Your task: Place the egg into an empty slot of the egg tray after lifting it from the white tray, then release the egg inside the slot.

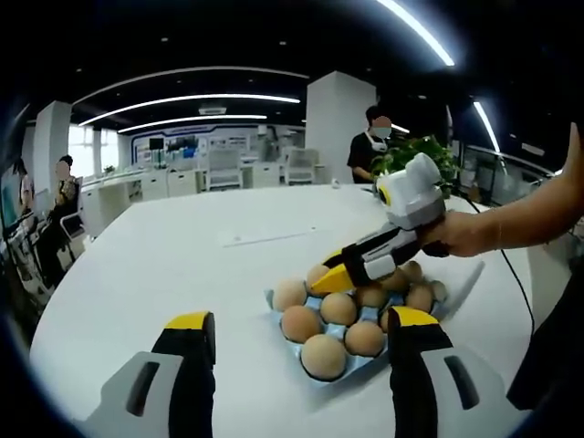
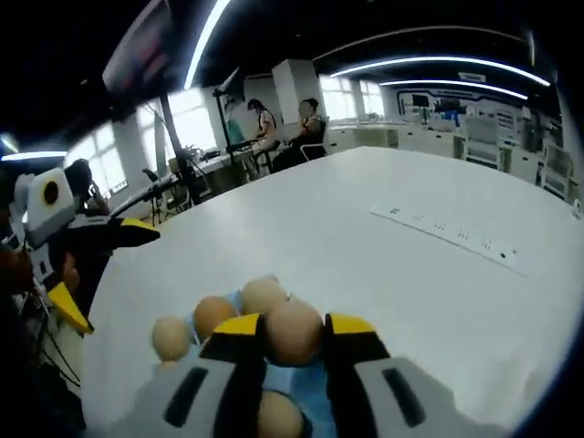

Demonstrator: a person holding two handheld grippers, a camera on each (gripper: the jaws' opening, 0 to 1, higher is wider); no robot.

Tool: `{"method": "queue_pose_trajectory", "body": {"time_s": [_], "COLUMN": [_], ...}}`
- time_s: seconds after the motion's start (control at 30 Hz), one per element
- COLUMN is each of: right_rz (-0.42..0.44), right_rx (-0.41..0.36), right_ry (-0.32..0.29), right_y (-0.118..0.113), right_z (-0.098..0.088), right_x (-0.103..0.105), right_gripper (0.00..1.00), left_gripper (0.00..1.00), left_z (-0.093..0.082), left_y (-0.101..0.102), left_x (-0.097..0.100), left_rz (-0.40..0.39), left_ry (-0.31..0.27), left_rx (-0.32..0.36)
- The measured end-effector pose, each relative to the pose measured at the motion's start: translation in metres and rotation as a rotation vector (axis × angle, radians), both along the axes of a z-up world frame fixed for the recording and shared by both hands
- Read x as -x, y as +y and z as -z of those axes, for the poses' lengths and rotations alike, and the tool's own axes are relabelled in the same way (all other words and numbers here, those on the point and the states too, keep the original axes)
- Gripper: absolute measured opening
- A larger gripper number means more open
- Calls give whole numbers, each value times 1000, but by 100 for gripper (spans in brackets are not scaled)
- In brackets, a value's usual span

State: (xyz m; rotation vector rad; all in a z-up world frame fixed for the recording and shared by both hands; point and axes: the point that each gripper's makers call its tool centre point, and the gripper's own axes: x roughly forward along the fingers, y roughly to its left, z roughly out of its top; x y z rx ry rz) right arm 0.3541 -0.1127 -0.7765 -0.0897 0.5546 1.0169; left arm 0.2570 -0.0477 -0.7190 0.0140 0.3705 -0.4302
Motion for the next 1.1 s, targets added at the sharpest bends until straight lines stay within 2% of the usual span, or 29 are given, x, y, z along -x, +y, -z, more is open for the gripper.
{"method": "queue_pose_trajectory", "body": {"time_s": [0.17,0.4,0.43,0.5,0.6,0.67,0.7,0.8,0.87,0.93,0.97,1.07,1.1], "right_rz": [-12,-9,-25,-30,-33,-19,-13,22,98,174,187,238,287], "right_rx": [4,16,23,34,21,-38,-34,-91,-200,-273,-286,-263,-269], "right_ry": [-3,-25,-53,-63,-68,-55,-55,-69,-3,44,48,6,3], "right_y": [0,-2,-3,-5,-8,-9,-12,-18,-28,-42,-48,-76,-89], "right_z": [0,-1,-2,-3,-6,-13,-14,-25,-37,-44,-46,-48,-49], "right_x": [-1,-1,0,2,5,8,9,6,1,-4,-5,-8,-11], "right_gripper": [26,27,27,27,29,28,28,27,27,26,26,26,26], "left_gripper": [74,79,79,80,80,80,80,80,80,80,80,79,79], "left_z": [-2,-3,-3,-2,-1,-1,-1,-3,-4,-5,-5,-4,-5], "left_y": [0,0,-1,-1,-3,-5,-6,-6,-5,-4,-4,-6,-6], "left_x": [0,1,1,2,3,3,3,2,1,1,0,1,1], "left_rz": [-1,-4,-4,-1,4,8,10,11,11,5,3,13,13], "left_ry": [-9,-16,-11,-8,2,1,0,-5,-9,-14,-19,-9,-12], "left_rx": [-7,-3,0,-4,5,3,5,1,2,-7,-9,0,-1]}}
